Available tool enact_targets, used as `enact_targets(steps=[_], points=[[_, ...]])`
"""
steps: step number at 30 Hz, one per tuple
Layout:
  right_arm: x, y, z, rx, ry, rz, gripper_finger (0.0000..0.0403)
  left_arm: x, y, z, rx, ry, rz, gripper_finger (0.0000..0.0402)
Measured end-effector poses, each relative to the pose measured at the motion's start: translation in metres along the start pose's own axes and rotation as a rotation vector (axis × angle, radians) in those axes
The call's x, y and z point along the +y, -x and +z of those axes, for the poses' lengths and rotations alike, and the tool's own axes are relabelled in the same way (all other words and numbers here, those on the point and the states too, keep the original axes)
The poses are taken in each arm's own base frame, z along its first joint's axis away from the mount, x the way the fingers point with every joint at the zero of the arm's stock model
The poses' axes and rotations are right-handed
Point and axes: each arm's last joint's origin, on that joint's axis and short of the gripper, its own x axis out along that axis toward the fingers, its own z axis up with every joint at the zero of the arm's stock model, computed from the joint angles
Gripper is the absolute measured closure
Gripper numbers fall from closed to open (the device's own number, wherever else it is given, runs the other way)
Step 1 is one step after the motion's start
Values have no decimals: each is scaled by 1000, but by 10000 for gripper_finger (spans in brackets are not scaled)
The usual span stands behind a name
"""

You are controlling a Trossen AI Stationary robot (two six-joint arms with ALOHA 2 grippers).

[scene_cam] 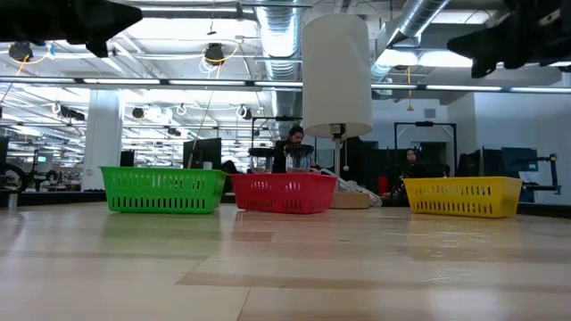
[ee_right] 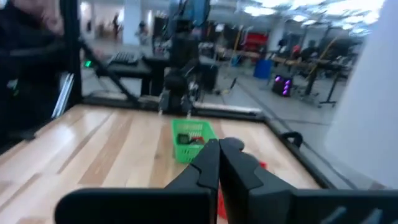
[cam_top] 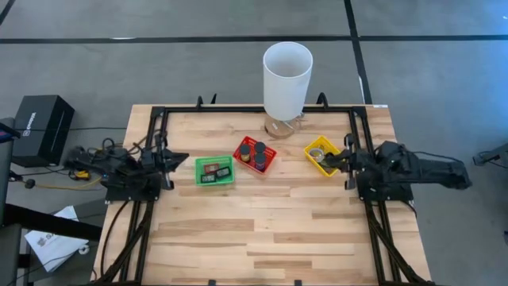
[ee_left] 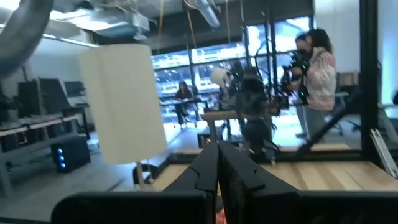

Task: Pick & Place Office items
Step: Return to Home Position

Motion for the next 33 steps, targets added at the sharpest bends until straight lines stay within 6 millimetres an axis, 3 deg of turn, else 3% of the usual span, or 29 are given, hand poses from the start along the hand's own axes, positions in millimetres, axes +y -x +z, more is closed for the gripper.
enact_targets(steps=[6,15,24,33], points=[[-1,13,-8,-120,-18,-4,403,3,5,-7,-28,-5,31,401],[1,6,-27,-61,-13,-22,403,-1,4,-32,-46,5,113,401],[4,-3,-53,-70,-28,-45,403,-2,3,-32,-44,23,108,401],[2,-3,-56,-36,-77,-140,403,-1,3,-33,-41,122,125,401]])
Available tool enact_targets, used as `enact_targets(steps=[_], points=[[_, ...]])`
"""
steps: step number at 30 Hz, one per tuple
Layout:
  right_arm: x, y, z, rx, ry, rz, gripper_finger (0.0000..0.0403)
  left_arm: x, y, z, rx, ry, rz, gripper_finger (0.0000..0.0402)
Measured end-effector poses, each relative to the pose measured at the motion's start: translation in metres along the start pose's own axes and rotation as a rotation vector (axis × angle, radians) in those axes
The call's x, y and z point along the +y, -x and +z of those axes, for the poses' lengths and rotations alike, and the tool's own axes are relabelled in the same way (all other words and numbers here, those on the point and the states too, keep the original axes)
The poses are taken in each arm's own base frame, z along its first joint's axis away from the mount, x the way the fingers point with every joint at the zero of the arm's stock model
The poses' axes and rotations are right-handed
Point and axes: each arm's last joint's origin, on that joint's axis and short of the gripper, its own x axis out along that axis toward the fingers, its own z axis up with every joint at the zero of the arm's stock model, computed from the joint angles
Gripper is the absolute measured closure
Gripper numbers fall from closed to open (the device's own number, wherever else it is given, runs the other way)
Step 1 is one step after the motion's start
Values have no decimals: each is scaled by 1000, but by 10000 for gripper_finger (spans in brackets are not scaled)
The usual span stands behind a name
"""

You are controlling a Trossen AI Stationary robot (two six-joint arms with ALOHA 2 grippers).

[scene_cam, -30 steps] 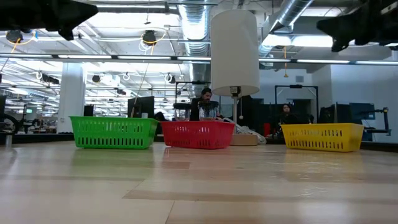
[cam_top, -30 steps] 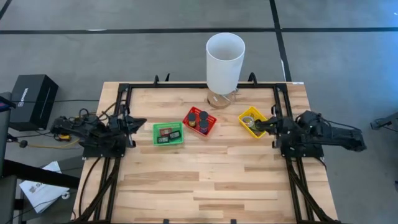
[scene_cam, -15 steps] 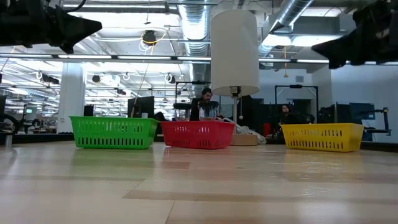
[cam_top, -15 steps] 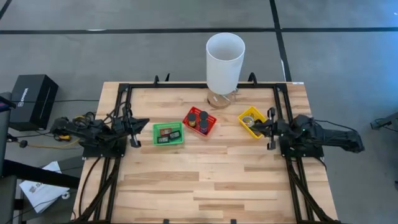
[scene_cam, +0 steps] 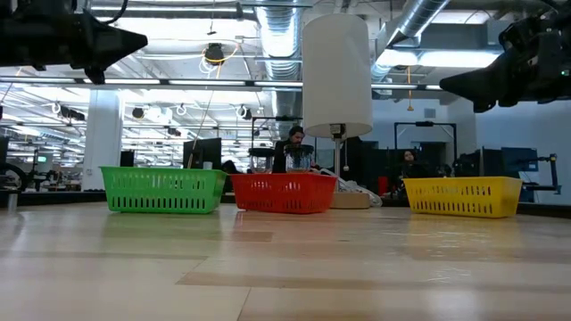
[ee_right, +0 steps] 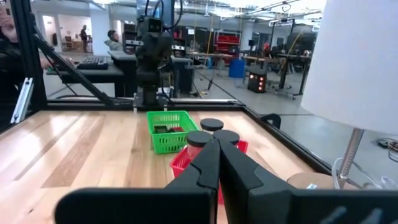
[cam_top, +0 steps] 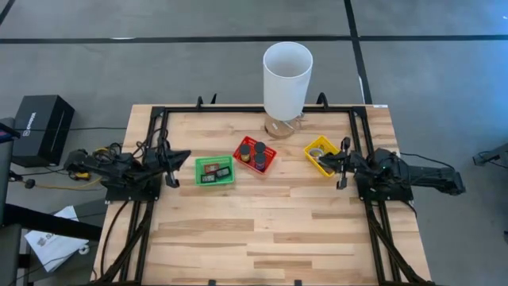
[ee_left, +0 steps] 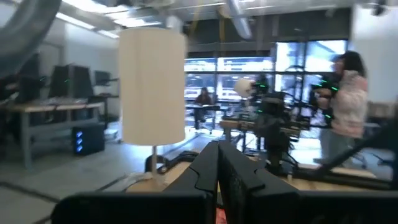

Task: Pick & Place Office items
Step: Return to Home Position

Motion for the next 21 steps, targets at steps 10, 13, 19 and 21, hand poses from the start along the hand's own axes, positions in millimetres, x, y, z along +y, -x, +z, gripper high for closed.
enact_targets(steps=[10,13,19,21], points=[[0,0,0,-2,1,-16,403,0,-4,-7,77,-3,121,401],[0,0,0,-1,1,-16,403,-2,-6,-12,114,-33,116,401],[0,0,0,0,1,-16,403,-6,-9,-18,165,-175,73,401],[0,0,0,0,1,-16,403,-7,-8,-17,159,-232,30,401]])
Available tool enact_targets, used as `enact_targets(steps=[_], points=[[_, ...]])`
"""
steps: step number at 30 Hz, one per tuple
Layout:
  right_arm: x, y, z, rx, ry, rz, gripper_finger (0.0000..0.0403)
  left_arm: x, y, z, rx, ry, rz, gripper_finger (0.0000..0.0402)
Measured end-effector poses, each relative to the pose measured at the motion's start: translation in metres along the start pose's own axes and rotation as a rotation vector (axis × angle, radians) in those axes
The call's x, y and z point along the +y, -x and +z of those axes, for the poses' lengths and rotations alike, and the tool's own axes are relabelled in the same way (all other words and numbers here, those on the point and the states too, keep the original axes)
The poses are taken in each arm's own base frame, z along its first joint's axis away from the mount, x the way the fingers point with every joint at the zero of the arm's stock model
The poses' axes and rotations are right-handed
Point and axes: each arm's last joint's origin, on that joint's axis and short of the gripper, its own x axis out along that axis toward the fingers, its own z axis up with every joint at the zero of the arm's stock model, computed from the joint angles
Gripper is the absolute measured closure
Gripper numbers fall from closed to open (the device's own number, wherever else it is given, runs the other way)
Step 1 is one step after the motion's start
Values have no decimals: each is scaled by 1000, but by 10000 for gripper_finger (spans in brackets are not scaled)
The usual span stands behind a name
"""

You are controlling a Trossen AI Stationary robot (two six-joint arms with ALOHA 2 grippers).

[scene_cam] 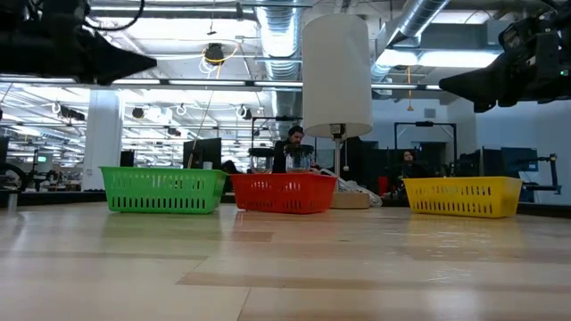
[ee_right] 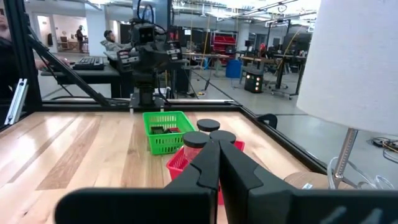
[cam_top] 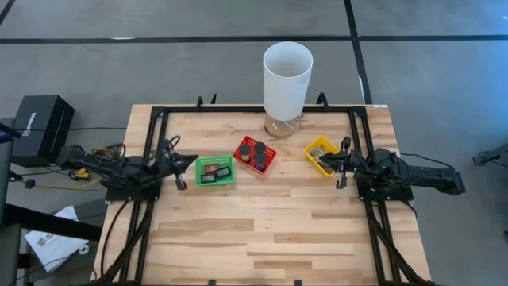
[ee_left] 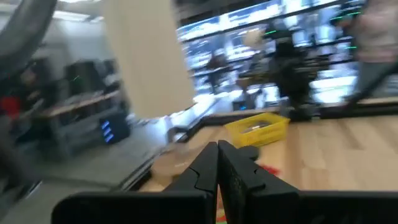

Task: Pick & Place Office items
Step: Return to Home Position

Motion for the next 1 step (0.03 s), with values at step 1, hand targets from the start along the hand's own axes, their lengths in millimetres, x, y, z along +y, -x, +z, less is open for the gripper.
enact_targets(steps=[1], points=[[0,0,0,0,0,0,403,-1,0,1,-18,-14,-38,401]])
